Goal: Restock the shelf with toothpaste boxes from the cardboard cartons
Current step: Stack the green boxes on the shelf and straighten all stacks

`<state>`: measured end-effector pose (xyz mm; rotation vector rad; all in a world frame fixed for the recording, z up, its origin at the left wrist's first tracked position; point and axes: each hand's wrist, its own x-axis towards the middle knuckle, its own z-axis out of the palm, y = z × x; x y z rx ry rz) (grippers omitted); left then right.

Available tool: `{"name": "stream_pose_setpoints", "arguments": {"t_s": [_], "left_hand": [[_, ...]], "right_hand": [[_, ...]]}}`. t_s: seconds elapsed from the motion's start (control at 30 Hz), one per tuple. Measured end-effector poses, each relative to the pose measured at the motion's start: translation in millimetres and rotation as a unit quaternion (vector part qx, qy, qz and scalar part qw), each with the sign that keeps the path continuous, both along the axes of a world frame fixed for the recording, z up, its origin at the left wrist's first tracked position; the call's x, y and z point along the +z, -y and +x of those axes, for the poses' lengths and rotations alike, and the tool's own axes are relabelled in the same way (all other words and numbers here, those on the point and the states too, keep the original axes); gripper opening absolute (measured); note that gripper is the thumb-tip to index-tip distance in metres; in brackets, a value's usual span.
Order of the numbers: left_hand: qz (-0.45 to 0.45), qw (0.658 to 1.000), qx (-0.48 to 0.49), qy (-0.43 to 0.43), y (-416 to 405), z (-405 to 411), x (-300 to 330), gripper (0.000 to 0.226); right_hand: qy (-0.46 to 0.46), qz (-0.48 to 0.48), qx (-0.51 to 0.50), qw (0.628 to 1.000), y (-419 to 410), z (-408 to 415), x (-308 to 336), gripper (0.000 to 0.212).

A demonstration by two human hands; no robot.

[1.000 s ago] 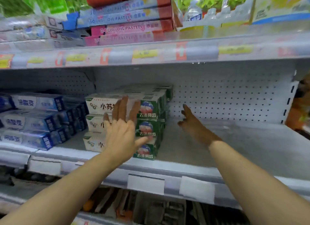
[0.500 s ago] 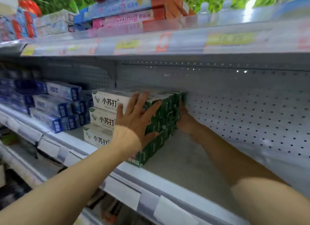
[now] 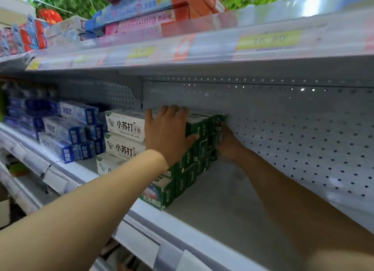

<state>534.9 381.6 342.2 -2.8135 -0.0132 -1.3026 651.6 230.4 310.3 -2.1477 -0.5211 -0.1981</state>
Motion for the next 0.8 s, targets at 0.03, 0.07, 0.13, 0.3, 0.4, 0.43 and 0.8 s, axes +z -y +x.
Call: {"name": "stream_pose_setpoints", "arguments": {"t_s": [0.03, 0.07, 0.13, 0.3, 0.4, 0.43, 0.8], "left_hand": [[0.003, 1.000, 0.019, -0.009, 0.6, 3.6, 3.0, 0.062], [0.005, 0.999, 0.036, -0.019, 1.3, 6.1, 5.6, 0.060], [-0.003, 0.998, 0.053, -0.026, 3.1, 9.1, 9.0, 0.057], [-0.010, 0.999, 0.040, -0.009, 5.3, 12.2, 9.5, 0.049], [-0.003, 0.999, 0.032, -0.006, 0.2, 11.9, 9.5, 0.047], [0.000, 1.000, 0.030, -0.007, -0.9, 12.1, 9.1, 0.048], [-0.146, 0.982, -0.120, 0.021, -17.4, 12.8, 16.2, 0.040]], "right_hand": [[0.000, -0.007, -0.001, 1.000, -0.7, 2.4, -1.3, 0.085], [-0.002, -0.009, -0.004, 1.000, -3.0, 6.9, -0.9, 0.085], [-0.017, 0.007, -0.013, 1.000, -8.1, 12.9, 0.5, 0.080], [-0.011, -0.007, -0.017, 1.000, -6.5, 8.3, -1.3, 0.070], [-0.010, 0.003, -0.031, 0.999, 2.7, 7.4, -0.7, 0.062], [-0.005, 0.007, -0.039, 0.999, 5.3, 7.0, 0.7, 0.059], [-0.014, 0.158, -0.043, 0.986, 4.6, 39.8, 19.6, 0.055]]}}
